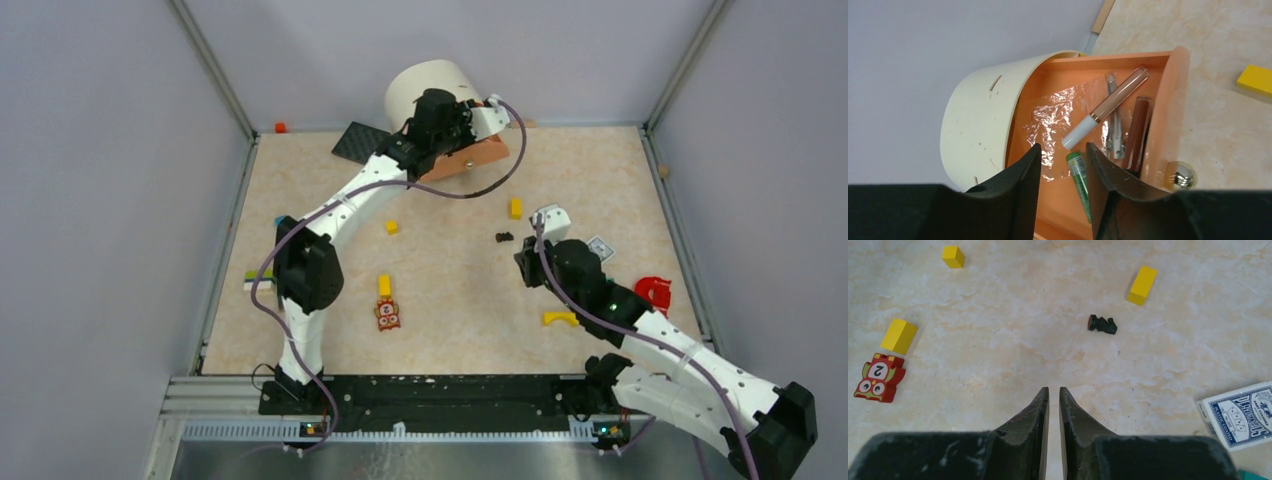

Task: Organize the makeup
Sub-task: Place the lipstick in the drawer.

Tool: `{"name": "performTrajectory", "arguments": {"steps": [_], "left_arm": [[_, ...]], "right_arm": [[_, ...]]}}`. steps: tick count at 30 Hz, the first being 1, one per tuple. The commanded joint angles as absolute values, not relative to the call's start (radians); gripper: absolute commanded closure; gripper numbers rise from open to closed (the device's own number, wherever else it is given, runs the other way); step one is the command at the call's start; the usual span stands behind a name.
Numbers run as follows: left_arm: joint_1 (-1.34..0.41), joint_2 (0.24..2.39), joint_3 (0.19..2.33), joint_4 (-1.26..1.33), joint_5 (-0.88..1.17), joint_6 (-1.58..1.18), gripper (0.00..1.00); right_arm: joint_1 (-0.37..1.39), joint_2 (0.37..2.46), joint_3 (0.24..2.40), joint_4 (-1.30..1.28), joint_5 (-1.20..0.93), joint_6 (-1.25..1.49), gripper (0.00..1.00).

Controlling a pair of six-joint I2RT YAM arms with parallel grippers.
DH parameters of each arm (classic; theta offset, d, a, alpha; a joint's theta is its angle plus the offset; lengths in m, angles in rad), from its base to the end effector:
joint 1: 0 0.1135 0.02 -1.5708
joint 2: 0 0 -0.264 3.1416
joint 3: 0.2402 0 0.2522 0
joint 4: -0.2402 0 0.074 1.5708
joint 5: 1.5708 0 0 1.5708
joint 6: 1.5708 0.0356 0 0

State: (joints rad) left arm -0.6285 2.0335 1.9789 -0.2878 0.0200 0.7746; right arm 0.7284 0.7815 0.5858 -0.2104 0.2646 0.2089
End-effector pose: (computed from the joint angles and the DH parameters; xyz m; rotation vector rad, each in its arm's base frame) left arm 0.3951 -0.2880 0.3595 1.2455 1.4532 0.0794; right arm 0.1436 0.1156 0.2679 -0.3393 1.9494 0.3523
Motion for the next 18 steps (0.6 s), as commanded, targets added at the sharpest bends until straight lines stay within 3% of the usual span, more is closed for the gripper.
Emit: {"name": "performTrajectory", "arguments": {"steps": [1, 6, 12, 18], "left_arm": [[-0.590, 1.962, 1.985, -0.208, 0.070, 0.692, 0.53], [-0.586, 1.889, 1.961, -0.197, -0.033, 0.601, 0.49], [-0.586, 1.623, 1.671, -0.047, -0.358, 0.137, 0.15], [-0.584, 1.415, 1.347, -0.359, -0.493, -0.358, 0.01]], "right_arm": [[0.727, 0.797, 0.647, -0.151, 0.267, 0.181, 0.87], [0.727, 0.818, 0.658, -0.140, 0.258, 0.176, 0.87], [0.727, 0.853, 0.658, -0.131, 0.263, 0.214, 0.87], [0.725, 0.998, 0.696, -0.138, 0.158, 0.308, 0.85]]}}
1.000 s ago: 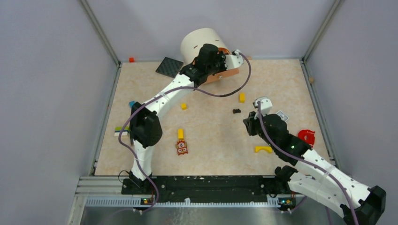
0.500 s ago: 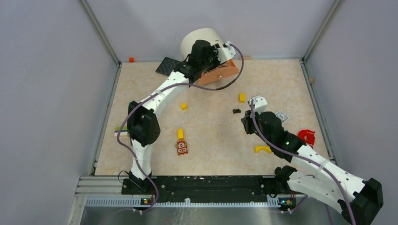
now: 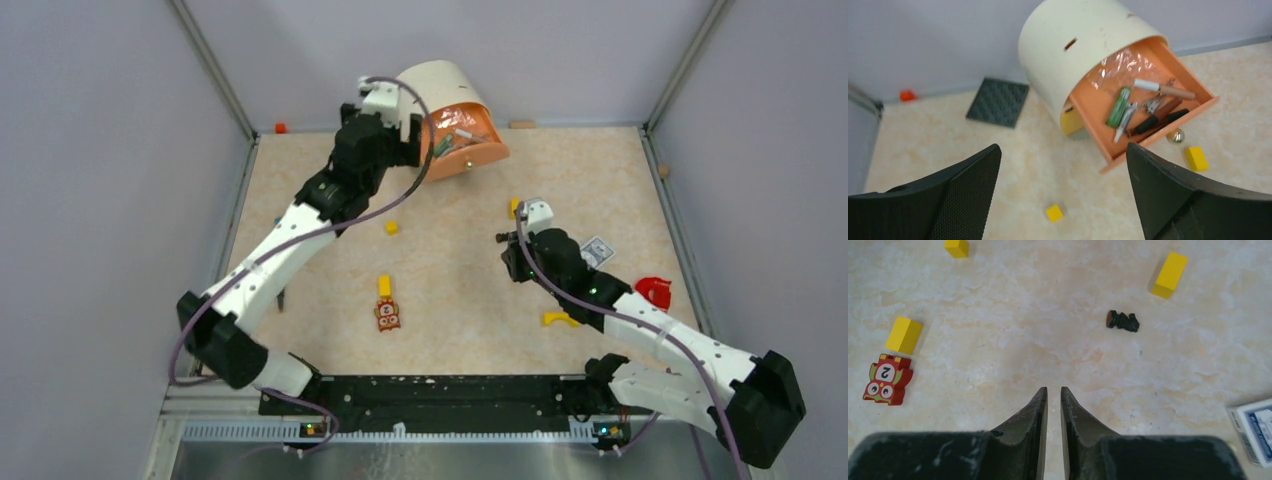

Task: Organize the makeup
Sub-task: Place the lipstick in the drawer, then pick up the lipstick from the corner of the board.

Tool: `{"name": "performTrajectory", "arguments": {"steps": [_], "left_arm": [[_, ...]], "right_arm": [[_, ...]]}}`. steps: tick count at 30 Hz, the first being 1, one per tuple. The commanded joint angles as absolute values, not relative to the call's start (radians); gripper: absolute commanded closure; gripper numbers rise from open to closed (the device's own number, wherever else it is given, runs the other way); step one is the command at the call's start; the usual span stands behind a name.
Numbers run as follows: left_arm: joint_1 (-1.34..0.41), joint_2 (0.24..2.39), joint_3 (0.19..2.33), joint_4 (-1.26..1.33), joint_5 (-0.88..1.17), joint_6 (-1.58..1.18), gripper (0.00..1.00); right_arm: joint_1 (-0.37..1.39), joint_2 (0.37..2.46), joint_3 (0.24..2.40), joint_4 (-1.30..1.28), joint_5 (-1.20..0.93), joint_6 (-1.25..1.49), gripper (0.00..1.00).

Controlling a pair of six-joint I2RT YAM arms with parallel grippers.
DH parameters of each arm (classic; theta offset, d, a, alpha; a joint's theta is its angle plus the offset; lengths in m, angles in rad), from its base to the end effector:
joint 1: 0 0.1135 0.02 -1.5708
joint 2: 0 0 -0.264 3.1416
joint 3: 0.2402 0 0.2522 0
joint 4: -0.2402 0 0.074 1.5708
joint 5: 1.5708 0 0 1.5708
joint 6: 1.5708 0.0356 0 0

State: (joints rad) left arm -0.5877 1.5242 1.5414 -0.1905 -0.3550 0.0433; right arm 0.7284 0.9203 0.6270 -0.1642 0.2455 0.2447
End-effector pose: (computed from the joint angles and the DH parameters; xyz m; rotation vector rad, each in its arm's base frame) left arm 0.3043 -0.1878 0.4229 0.2864 1.7102 -0.0910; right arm 0.1620 0.1329 0.2623 -0.3344 2.0054 0.3688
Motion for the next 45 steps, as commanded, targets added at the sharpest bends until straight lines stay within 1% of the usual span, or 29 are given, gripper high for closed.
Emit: {"name": "performTrajectory", "arguments": {"steps": [1, 5, 7, 10, 13, 16, 20, 25, 31, 36, 42, 44, 45], "left_arm": [[-0.582, 1.388, 1.285, -0.399, -0.502, -0.398, 0.01], [-0.558, 1.286, 1.080, -0.544, -0.597, -0.552, 0.01], [-0.476, 1.233, 1.000, -0.583, -0.550, -0.616, 0.01], [-0.277, 1.138, 0.877, -0.562, -0.365, -0.630, 0.04], [-0.152, 1.065, 0.797, -0.546, -0.353, -0.646, 0.07], [-0.117, 1.031, 0.757, -0.574, -0.419, -0.703, 0.06], [-0.039, 1.052, 0.728, -0.564, -0.417, -0.704, 0.07], [0.107, 1.088, 0.701, -0.543, -0.317, -0.693, 0.09], [0.206, 1.077, 0.652, -0.522, -0.297, -0.674, 0.08], [0.263, 1.121, 0.615, -0.470, -0.249, -0.661, 0.08], [0.287, 1.198, 0.597, -0.376, -0.211, -0.615, 0.08], [0.292, 1.223, 0.593, -0.357, -0.197, -0.604, 0.12], [0.294, 1.233, 0.591, -0.349, -0.191, -0.600, 0.16]], "right_arm": [[0.724, 1.018, 0.701, -0.135, 0.144, 0.318, 0.84], [0.724, 1.066, 0.681, -0.104, 0.134, 0.359, 0.83], [0.724, 1.083, 0.674, -0.097, 0.141, 0.394, 0.83], [0.724, 1.126, 0.675, -0.069, 0.038, 0.398, 0.83], [0.724, 1.170, 0.670, -0.041, 0.003, 0.394, 0.83], [0.724, 1.203, 0.668, -0.018, 0.003, 0.406, 0.83], [0.724, 1.225, 0.663, -0.008, -0.032, 0.415, 0.83], [0.724, 1.231, 0.649, -0.007, -0.040, 0.390, 0.83], [0.725, 1.255, 0.641, 0.034, -0.052, 0.389, 0.83], [0.724, 1.301, 0.657, 0.052, -0.089, 0.378, 0.83], [0.724, 1.324, 0.669, 0.060, -0.112, 0.368, 0.83], [0.724, 1.326, 0.665, 0.071, -0.119, 0.368, 0.83], [0.724, 1.330, 0.662, 0.078, -0.121, 0.370, 0.83]]}}
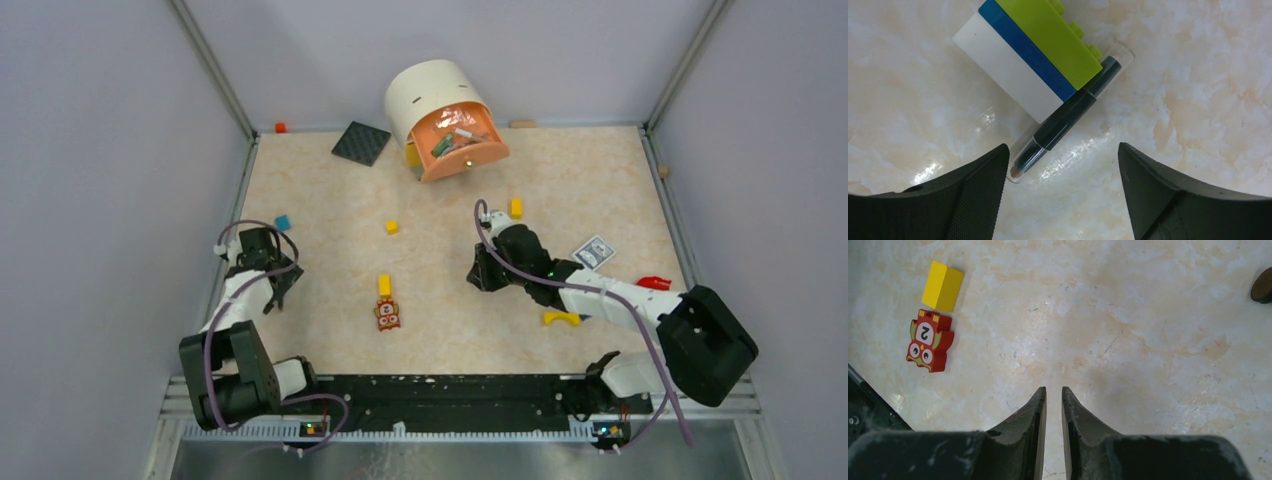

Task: Organize the makeup
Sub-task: Pick up the lipstick from the corner of the board.

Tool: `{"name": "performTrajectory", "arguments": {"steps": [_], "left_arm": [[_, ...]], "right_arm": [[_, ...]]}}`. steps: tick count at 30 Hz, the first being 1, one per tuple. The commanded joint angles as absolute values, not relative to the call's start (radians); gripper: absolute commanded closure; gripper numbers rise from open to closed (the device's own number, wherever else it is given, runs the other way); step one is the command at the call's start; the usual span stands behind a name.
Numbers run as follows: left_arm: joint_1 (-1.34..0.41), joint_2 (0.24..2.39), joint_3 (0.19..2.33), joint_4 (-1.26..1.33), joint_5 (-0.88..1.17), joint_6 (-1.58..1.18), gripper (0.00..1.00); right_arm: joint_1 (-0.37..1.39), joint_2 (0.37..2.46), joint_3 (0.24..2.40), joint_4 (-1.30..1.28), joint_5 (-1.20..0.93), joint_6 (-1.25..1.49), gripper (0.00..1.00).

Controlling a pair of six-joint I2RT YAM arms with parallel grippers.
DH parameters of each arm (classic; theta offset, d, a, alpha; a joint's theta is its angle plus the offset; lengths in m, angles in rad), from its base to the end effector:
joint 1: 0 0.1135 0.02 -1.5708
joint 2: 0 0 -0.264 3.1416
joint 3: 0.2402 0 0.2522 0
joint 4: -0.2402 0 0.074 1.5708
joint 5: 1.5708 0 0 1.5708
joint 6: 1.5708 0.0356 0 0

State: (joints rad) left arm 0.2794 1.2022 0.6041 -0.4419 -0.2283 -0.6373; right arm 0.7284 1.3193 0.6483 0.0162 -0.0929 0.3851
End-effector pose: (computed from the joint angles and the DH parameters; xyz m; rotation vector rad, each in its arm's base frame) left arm 0.2055 0.0673 0.1777 -1.2117 2.2744 0.1660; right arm 0.1995 0.1824 0.1972 -0.4482 2.2744 0.6952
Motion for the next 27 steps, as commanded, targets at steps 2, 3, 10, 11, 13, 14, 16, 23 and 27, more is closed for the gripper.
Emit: {"name": "performTrajectory", "arguments": {"steps": [2, 3, 10, 11, 13, 14, 16, 23, 27], "left_arm": [[0.297, 1.253, 0.586, -0.340, -0.177, -0.598, 0.28], [0.298, 1.265, 0.586, -0.339, -0.169, -0.597, 0.32], [0.298, 1.287, 0.588, -0.328, -0.127, -0.551, 0.49], [0.299, 1.286, 0.591, -0.332, -0.128, -0.546, 0.53], [0.299, 1.291, 0.600, -0.343, -0.130, -0.540, 0.62], [0.299, 1.297, 0.606, -0.350, -0.127, -0.534, 0.66], [0.299, 1.317, 0.621, -0.366, -0.111, -0.527, 0.73], [0.298, 1.358, 0.623, -0.364, -0.041, -0.523, 1.00], [0.288, 1.317, 0.634, -0.359, 0.043, -0.517, 1.00]], "right_arm": [[0.724, 1.340, 0.660, 0.089, -0.125, 0.372, 0.83], [0.724, 1.346, 0.660, 0.092, -0.127, 0.372, 0.83], [0.724, 1.369, 0.675, 0.072, -0.123, 0.365, 0.83], [0.724, 1.370, 0.675, 0.070, -0.122, 0.364, 0.83], [0.724, 1.375, 0.679, 0.065, -0.119, 0.355, 0.83], [0.723, 1.378, 0.682, 0.061, -0.116, 0.349, 0.83], [0.721, 1.384, 0.691, 0.047, -0.110, 0.339, 0.83], [0.703, 1.383, 0.694, 0.029, -0.110, 0.327, 0.83], [0.691, 1.364, 0.684, 0.028, -0.111, 0.327, 0.83]]}}
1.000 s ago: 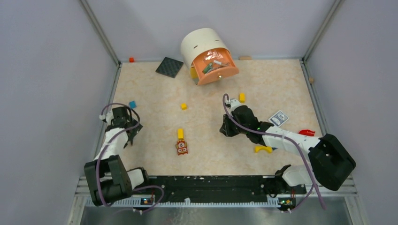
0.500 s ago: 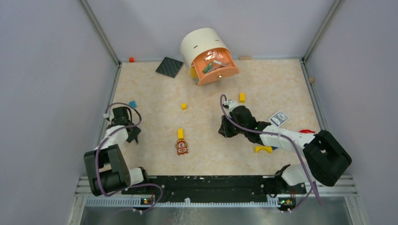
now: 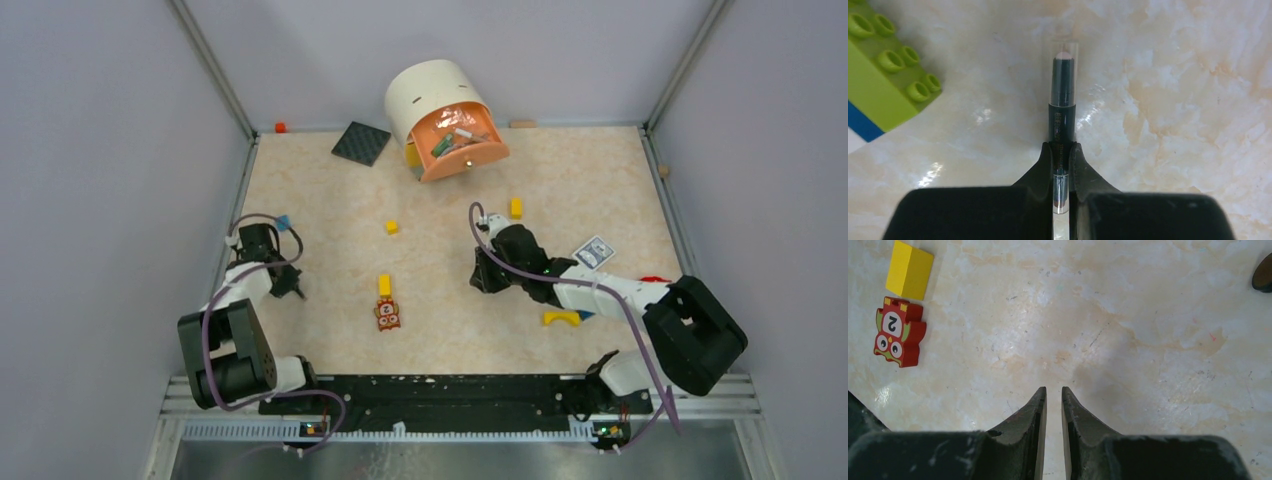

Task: Organize the makeup
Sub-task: Pick up the lipstick from the corner of the board.

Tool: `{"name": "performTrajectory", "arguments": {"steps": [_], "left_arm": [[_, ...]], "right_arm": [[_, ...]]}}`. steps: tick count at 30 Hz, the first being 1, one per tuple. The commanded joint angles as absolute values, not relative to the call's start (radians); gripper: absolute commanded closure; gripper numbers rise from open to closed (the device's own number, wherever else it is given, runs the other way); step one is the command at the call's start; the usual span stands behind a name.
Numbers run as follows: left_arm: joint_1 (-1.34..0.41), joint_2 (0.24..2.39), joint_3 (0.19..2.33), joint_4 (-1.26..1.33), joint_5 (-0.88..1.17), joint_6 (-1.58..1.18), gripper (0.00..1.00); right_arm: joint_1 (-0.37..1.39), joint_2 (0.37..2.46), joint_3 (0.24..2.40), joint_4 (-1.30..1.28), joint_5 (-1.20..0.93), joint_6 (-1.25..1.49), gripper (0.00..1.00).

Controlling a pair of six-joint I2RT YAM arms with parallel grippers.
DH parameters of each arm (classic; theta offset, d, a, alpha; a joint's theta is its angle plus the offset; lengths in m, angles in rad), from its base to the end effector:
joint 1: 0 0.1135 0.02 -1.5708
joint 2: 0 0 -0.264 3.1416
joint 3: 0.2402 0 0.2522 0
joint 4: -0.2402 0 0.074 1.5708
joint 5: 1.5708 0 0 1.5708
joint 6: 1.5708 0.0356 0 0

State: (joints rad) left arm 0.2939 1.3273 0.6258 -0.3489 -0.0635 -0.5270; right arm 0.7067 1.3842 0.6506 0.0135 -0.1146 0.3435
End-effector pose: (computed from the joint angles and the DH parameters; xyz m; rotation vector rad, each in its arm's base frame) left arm 0.2258 0.0707 0.1624 -1.0648 2.3914 0.0015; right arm 0.2068 0.1819 0.1813 -0.4903 2.3279 0.6581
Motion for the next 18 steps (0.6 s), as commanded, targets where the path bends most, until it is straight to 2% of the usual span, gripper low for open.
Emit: {"name": "performTrajectory", "arguments": {"steps": [1, 6, 12, 18], "left_arm": [[0.279, 1.301, 0.639, -0.358, 0.053, -0.516, 1.00], [0.173, 1.208, 0.685, -0.305, 0.113, -0.492, 1.00], [-0.082, 1.160, 0.832, -0.243, 0.103, -0.418, 1.00], [-0.196, 1.167, 0.964, -0.069, 0.273, -0.322, 1.00]], "right_arm": [[0.689, 1.356, 0.682, 0.030, -0.111, 0.324, 0.84], [0.687, 1.313, 0.675, 0.030, -0.083, 0.306, 0.84], [0.685, 1.218, 0.654, 0.024, -0.022, 0.286, 0.84], [0.683, 1.092, 0.600, 0.006, 0.084, 0.316, 0.84]]}}
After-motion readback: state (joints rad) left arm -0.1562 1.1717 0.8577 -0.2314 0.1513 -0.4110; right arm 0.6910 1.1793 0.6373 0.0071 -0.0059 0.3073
